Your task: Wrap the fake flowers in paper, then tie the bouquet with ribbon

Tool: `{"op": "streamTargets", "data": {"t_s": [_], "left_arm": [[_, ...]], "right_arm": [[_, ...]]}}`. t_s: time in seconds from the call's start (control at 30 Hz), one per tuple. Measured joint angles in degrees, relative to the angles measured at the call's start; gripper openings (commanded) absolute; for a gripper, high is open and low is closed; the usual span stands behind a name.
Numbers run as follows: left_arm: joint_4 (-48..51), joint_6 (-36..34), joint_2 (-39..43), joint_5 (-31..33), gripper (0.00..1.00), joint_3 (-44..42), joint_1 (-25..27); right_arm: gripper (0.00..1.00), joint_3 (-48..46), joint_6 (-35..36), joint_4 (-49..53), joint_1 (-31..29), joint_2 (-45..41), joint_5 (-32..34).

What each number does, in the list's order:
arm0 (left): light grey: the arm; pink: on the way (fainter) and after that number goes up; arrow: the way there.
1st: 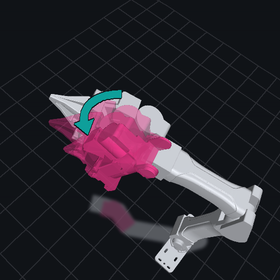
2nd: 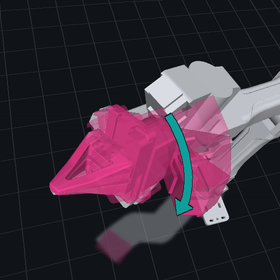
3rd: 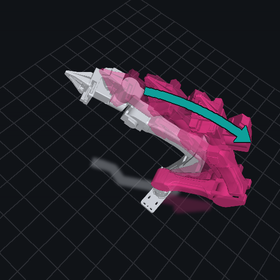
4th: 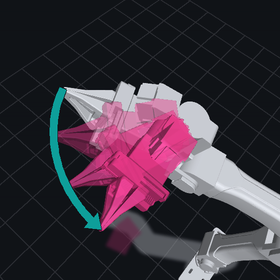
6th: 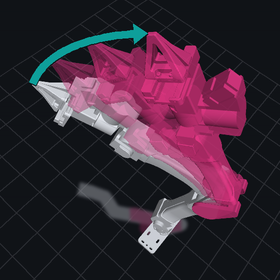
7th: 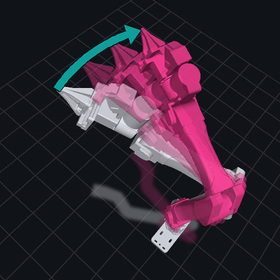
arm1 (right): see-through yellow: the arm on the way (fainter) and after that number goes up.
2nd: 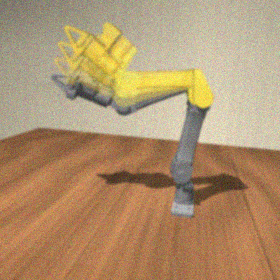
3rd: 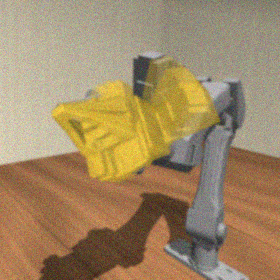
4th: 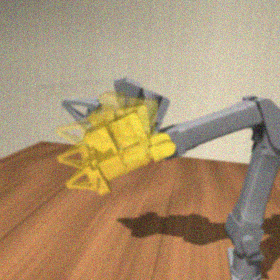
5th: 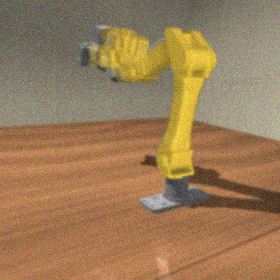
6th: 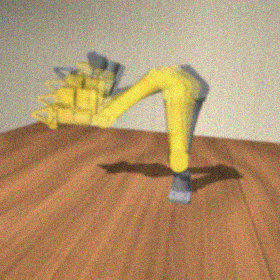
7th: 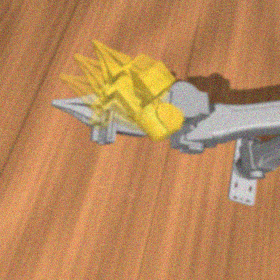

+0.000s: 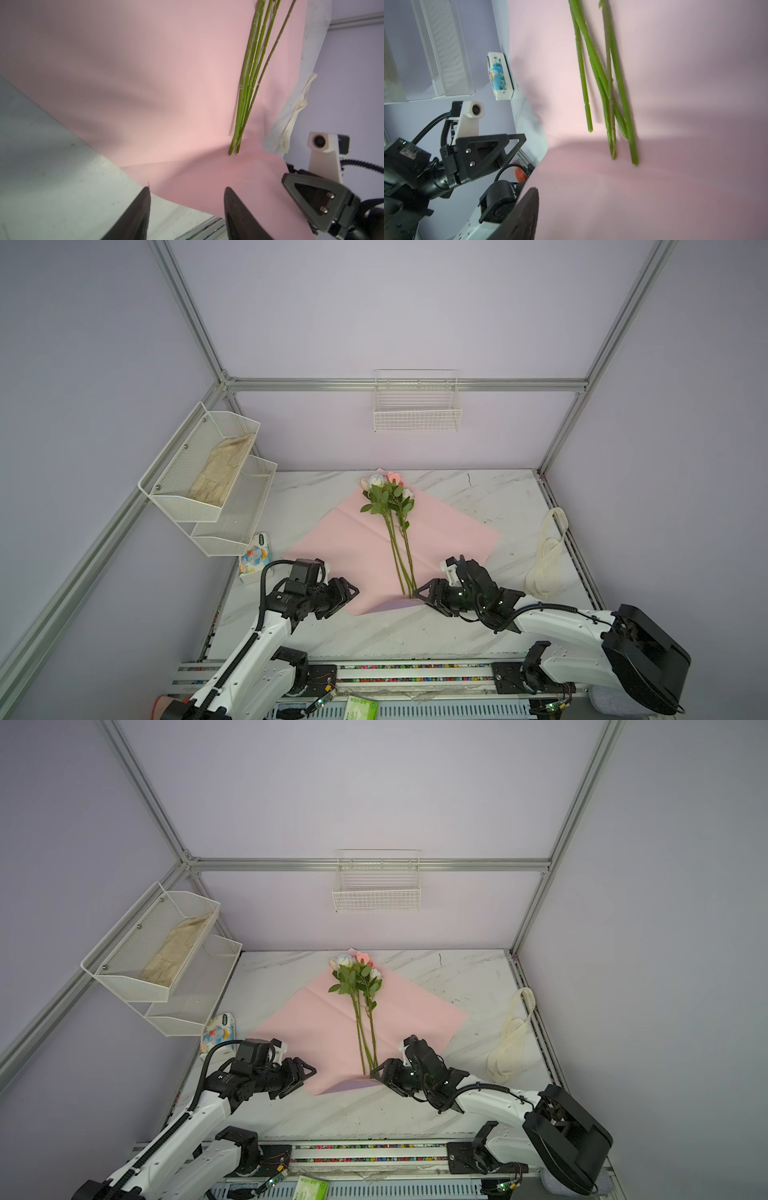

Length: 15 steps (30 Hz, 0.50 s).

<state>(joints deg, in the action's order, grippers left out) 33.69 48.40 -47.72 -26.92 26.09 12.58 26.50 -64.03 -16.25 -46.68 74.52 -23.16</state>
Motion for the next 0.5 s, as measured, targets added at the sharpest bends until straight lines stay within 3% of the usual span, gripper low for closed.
{"op": "streamTargets", "data": {"t_s": [0.17, 0.4, 0.5], "left_arm": [[-2.64, -0.79, 0.83, -2.12, 0.34, 0.02, 2.47], [-6.78, -2.62, -7.63, -1.46, 0.46, 4.28, 14.62], [-9.4, -3.28, -12.83, -0.79, 0.47, 7.39, 18.18]], "right_arm": [[0.6, 4.55, 1.84, -0.68, 0.13, 6.82, 1.6], [0.64, 11.82, 5.64, 0.5, 1.75, 14.91, 0.61], [0.65, 13.86, 7.04, 2.69, 2.19, 16.7, 0.17]]}}
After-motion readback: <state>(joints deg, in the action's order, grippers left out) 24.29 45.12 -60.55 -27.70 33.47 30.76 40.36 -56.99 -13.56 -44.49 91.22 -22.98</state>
